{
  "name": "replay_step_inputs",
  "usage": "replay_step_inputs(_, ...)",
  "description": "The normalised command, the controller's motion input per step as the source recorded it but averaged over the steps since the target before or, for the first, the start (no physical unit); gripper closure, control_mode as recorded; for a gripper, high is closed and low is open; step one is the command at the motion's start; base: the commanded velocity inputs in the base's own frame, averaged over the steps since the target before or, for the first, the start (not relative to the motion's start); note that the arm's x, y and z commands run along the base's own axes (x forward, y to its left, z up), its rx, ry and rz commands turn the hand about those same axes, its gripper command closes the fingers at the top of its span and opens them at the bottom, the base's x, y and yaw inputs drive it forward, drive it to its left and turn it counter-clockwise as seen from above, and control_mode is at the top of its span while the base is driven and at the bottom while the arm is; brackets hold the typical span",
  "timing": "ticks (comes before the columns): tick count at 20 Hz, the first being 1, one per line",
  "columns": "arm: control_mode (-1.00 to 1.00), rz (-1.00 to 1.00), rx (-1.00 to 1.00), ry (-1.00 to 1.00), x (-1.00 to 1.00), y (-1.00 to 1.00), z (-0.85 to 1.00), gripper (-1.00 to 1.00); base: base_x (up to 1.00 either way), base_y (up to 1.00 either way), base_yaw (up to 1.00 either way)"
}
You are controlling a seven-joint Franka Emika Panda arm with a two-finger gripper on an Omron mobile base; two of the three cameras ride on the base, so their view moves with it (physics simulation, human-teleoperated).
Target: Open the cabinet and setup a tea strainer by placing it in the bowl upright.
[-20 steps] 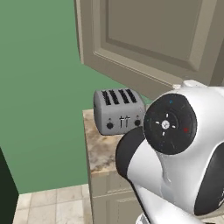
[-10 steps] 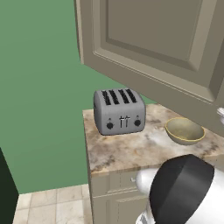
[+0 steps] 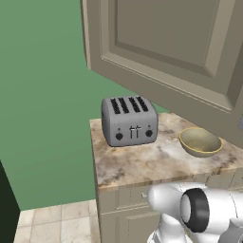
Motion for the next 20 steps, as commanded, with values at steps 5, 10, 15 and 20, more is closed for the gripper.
replay_step_inputs(5, -1.00, 0.42, 0.42, 0.09, 0.00, -0.27, 0.03, -1.00, 0.00, 0.00, 0.00)
replay_step_inputs(10, -1.00, 0.42, 0.46, 0.16, 0.01, -0.23, 0.13, -1.00, 0.00, 0.00, 0.00)
replay_step_inputs(15, -1.00, 0.32, 0.33, 0.23, 0.00, -0.09, 0.35, -1.00, 0.00, 0.00, 0.00)
replay_step_inputs(20, -1.00, 0.29, 0.32, 0.50, 0.36, 0.00, 0.05, -1.00, 0.00, 0.00, 0.00)
